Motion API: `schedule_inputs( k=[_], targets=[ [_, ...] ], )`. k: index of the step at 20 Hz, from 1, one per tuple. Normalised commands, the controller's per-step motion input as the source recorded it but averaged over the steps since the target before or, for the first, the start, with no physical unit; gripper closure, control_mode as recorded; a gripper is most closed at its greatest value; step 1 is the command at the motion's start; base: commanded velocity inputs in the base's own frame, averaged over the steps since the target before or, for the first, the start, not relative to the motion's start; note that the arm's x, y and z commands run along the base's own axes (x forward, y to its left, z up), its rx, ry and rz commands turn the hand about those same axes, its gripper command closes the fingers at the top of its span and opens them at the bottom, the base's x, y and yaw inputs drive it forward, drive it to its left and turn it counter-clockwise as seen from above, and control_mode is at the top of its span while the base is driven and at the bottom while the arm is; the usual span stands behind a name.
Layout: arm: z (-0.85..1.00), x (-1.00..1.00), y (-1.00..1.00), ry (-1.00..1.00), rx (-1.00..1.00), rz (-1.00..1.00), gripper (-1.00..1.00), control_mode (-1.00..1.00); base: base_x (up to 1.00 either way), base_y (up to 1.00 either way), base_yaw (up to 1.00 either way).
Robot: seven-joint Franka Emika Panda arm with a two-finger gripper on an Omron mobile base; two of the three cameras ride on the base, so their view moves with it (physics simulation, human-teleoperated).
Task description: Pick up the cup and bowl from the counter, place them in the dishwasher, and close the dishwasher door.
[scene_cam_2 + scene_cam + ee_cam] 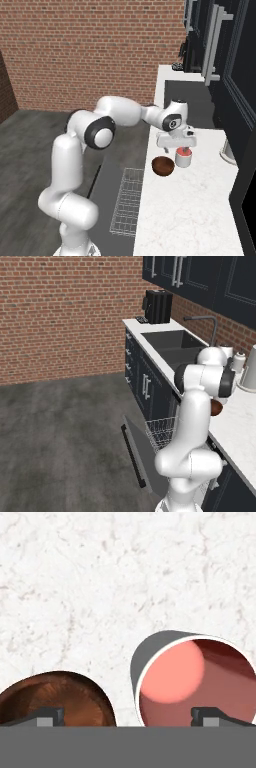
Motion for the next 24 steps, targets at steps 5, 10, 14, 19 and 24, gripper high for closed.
schedule_inputs(
  k=[5, 10, 14, 19, 24],
  targets=[
    [-0.19, 0.02, -0.12, 0.15, 0.0, 0.02, -1.0, -1.0, 0.0, 0.0, 0.0],
    [-0.03, 0.09, -0.1, 0.05, 0.0, 0.03, -1.0, -1.0, 0.0, 0.0, 0.0],
    [-0.01, 0.15, -0.03, 0.01, 0.0, 0.07, -1.0, -1.0, 0.0, 0.0, 0.0],
    [-0.12, 0.05, 0.0, 0.05, 0.0, 0.09, -1.0, -1.0, 0.0, 0.0, 0.0],
    [-0.38, -0.04, 0.0, 0.13, 0.0, 0.08, 1.0, -1.0, 0.0, 0.0, 0.0]
  ],
)
